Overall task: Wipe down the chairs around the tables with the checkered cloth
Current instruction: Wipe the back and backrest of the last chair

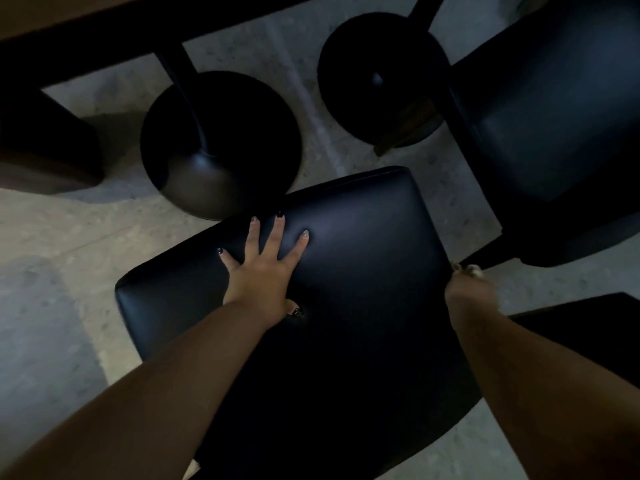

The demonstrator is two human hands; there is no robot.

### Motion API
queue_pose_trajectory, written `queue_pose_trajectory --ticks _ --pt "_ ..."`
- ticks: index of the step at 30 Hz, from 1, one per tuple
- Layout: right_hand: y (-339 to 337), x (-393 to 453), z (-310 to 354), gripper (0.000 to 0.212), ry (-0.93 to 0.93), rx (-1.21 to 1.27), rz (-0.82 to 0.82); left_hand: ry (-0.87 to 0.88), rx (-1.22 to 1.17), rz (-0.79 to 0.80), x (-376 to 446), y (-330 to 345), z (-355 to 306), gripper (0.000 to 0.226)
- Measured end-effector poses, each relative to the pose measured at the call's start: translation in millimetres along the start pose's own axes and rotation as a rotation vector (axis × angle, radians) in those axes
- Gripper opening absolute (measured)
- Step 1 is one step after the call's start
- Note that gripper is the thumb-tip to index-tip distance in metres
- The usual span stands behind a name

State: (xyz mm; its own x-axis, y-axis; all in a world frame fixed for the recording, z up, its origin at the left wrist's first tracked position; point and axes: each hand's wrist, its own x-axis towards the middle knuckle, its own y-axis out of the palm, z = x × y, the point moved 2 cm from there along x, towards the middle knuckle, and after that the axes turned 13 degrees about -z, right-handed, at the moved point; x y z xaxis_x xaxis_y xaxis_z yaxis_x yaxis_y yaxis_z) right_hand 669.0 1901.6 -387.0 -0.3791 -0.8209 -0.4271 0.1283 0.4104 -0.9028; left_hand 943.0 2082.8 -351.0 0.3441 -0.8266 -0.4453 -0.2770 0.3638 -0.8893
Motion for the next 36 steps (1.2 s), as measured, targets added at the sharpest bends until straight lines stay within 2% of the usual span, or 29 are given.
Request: queue_pose_trajectory --ticks 2,5,7,10,14,17,20,24,27,31,33,36 --pt "-0.4 2.3 -5.4 0.035 -0.019 0.050 -0.120 -0.002 -0.026 -0.005 -1.0 -0.3 1.0 0.123" --pt "-0.7 1.4 -1.5 0.035 0.001 0.159 -0.119 0.011 -0.055 -0.002 -2.0 -2.4 2.2 0.121" --pt "2.5 6.7 -1.6 0.046 0.074 0.367 -0.137 0.035 -0.063 -0.010 -5.2 -0.8 5.1 0.117" --pt "6.2 8.9 8.0 0.045 -0.017 0.382 -0.173 0.102 -0.088 -0.054 -16.5 0.8 17.7 0.104" --pt "4.4 -4.5 37.5 0.039 -0.183 0.434 -0.268 0.096 -0.309 -0.162 -42.3 8.4 57.6 0.087" --pt "3.9 -14.2 65.6 0.037 -0.325 0.415 -0.338 -0.012 -0.345 -0.205 -70.5 21.4 95.6 0.086" --pt "6.2 -22.6 93.1 0.038 -0.371 0.373 -0.420 -0.153 -0.360 -0.216 -96.6 37.6 126.7 0.094" --pt "8.6 -32.0 109.9 0.040 -0.398 0.336 -0.500 -0.498 -0.600 -0.253 -114.3 55.8 143.4 0.118" --pt "10.6 -47.3 122.3 0.049 -0.552 0.273 -0.567 -0.722 -0.918 -0.272 -118.8 68.5 143.1 0.126" --pt "28.3 -98.3 157.9 0.050 -0.725 0.099 -0.570 -0.839 -1.030 -0.325 -121.9 77.1 147.4 0.106" --pt "48.3 -149.3 178.3 0.046 -0.944 0.080 -0.517 -0.851 -1.119 -0.331 -124.9 76.4 148.2 0.096" --pt "82.6 -234.9 192.3 0.048 -1.329 0.148 -0.347 -0.880 -1.541 -0.364 -133.6 77.8 157.4 0.060"
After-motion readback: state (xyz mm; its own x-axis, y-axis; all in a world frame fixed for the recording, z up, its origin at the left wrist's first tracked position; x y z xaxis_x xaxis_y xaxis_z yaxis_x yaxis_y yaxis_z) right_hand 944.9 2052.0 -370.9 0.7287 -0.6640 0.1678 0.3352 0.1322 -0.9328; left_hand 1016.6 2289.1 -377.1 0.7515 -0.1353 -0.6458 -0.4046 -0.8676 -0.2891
